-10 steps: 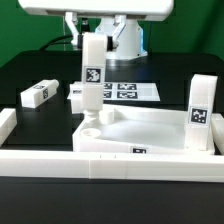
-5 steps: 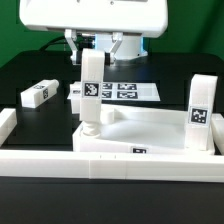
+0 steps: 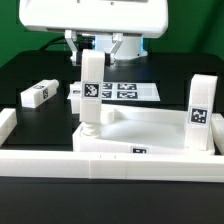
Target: Assemble desk
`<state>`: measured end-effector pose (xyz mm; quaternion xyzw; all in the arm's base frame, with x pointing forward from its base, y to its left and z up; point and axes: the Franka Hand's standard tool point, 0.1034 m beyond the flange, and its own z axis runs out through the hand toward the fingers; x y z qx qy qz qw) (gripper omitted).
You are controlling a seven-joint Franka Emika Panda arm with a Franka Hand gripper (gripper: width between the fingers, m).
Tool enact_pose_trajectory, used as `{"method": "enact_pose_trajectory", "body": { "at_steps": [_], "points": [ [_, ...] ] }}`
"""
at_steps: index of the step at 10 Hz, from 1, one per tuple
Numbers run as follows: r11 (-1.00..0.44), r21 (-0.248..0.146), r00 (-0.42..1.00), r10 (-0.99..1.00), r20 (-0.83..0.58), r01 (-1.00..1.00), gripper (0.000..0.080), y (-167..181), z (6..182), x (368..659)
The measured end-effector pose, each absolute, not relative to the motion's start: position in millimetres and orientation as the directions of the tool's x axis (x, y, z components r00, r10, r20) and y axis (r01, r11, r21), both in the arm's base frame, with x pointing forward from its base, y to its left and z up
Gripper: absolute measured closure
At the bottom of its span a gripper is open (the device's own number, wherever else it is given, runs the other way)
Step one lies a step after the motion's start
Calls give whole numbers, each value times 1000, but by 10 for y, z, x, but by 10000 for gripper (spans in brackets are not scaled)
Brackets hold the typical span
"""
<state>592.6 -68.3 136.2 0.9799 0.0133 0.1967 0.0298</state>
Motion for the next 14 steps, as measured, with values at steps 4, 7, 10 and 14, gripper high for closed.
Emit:
{"method": "enact_pose_trajectory", "body": {
  "at_steps": [4,7,10,14],
  "points": [
    [-998,64,927,39,372,16,509,-678,1279,5899],
    [-998,64,932,40,361,18,509,-673,1202,5874],
    [-998,68,929,41,369,17,509,-679,1188,5883],
    [-997,72,926,42,375,16,509,-695,1161,5878]
  ]
}}
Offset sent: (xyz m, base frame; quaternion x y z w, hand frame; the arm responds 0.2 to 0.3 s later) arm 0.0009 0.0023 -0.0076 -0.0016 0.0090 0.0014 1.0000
